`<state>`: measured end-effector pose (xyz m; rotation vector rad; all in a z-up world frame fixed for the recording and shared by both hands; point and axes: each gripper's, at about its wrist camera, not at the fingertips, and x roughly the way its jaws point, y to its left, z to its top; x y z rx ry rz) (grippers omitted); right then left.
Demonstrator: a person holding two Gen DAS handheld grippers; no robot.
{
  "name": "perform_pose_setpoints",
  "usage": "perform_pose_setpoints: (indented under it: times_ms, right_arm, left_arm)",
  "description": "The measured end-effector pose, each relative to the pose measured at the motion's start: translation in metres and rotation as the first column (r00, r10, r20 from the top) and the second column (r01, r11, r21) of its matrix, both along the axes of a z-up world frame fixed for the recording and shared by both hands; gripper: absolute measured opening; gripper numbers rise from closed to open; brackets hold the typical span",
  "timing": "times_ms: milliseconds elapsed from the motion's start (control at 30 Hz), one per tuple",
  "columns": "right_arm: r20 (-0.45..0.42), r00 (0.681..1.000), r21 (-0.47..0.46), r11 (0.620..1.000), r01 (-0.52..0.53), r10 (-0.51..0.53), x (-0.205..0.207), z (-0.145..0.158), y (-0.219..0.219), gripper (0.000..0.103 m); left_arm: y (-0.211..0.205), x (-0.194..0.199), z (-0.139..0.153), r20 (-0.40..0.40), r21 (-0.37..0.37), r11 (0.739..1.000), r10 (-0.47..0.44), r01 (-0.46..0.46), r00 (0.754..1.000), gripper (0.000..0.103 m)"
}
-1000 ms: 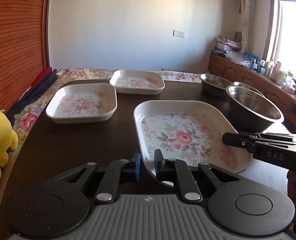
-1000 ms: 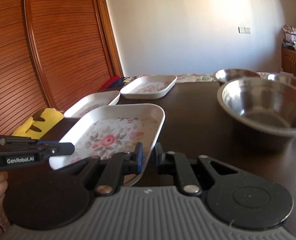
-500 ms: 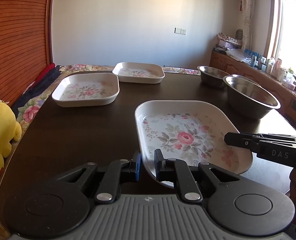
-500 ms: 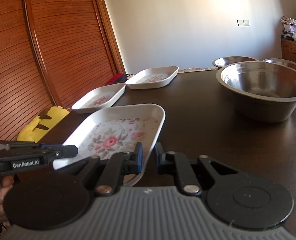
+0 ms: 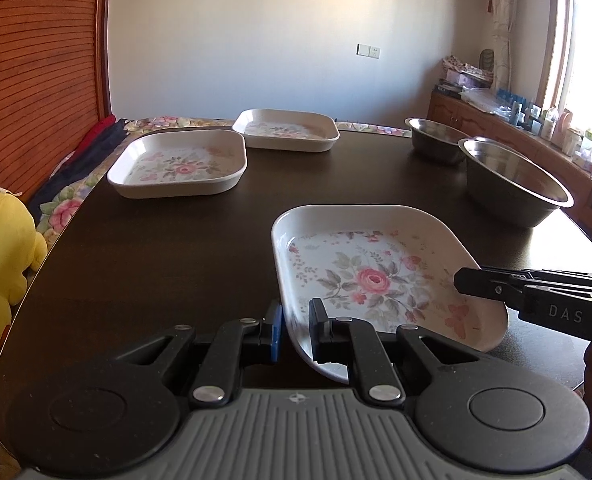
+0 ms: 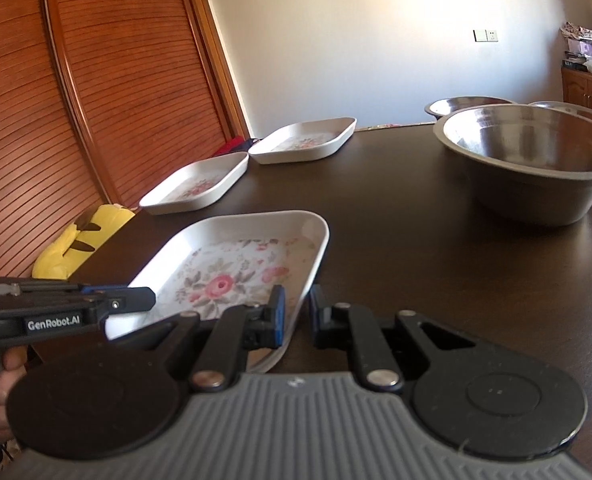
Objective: Organize plates and bowls
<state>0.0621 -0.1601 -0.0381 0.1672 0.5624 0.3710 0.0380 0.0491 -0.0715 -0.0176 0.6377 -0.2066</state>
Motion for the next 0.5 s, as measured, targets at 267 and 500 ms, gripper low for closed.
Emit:
perform_pose_setpoints:
  times_ms: [267,500]
  right_arm:
    - [0.003,1.0,-0.008,1.0,-0.005,0.005,0.002,0.0002,-0.0005,0.014]
    - [0.027,1.0,-0.013,1.0,0.016,-0.015,-0.0001,0.0044,-0.0036,0.014]
  left_arm:
    - [0.001,0.0002,-0.0004,-0.002,-0.013,1.0,0.004,-0.004,1.0,0.015]
    - [0.0026,-0.0004,0.0026,0.005,-0.015,1.0,0.016,-0.015,1.0,0.025]
